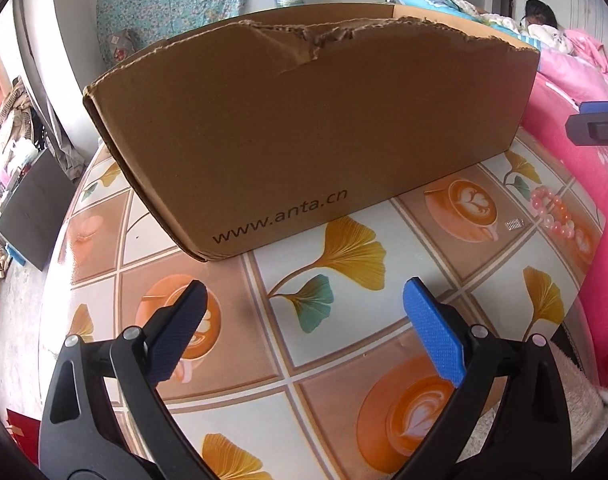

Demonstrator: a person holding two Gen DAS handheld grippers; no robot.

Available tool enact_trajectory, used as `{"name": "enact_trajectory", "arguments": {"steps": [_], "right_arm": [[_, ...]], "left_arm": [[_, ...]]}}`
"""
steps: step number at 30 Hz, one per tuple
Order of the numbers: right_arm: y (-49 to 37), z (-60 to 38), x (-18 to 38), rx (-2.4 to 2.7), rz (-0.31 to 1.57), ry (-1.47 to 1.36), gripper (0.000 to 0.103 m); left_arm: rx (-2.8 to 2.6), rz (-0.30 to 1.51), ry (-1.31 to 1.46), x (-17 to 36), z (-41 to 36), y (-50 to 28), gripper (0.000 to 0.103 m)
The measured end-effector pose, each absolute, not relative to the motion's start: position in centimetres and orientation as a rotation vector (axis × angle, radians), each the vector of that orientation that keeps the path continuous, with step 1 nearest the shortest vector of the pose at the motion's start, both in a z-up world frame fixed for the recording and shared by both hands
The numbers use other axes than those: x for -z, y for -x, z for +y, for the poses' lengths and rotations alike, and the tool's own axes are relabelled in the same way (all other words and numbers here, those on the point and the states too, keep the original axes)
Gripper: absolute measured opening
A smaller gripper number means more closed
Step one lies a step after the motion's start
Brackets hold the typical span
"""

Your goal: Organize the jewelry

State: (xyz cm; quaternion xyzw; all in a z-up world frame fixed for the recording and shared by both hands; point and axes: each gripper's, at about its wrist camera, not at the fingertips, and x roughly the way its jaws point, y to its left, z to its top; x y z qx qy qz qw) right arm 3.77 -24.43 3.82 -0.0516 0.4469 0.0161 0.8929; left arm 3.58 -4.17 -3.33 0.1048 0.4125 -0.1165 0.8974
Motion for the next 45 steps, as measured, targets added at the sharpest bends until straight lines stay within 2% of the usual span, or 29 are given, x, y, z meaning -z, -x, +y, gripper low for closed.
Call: {"name": "enact_trajectory", "arguments": {"steps": [6, 16, 28, 45], "right_arm": [[-3.3, -24.4, -5.3, 0.041, 0.827, 0.254, 0.096], [-2.5, -25.2, -4.9, 0.000, 0.775, 0.196, 0.096], [-1.7, -26.8, -0.2, -0.092, 0.898, -0.032, 0.096], [-3.1, -26.0, -1.1, -0.079, 0.888, -0.073, 0.096]], "left_arm": [[0.244, 0.858, -0.174, 3.5, -3.6, -3.6, 0.096], [0.264, 0.904, -0.146, 3.5, -3.2, -4.4, 0.096], [0.248, 0.906, -0.138, 3.6, -3.1, -4.7, 0.096], [0.221, 0.929, -0.126, 3.3, -3.3, -5.0, 0.096]]}}
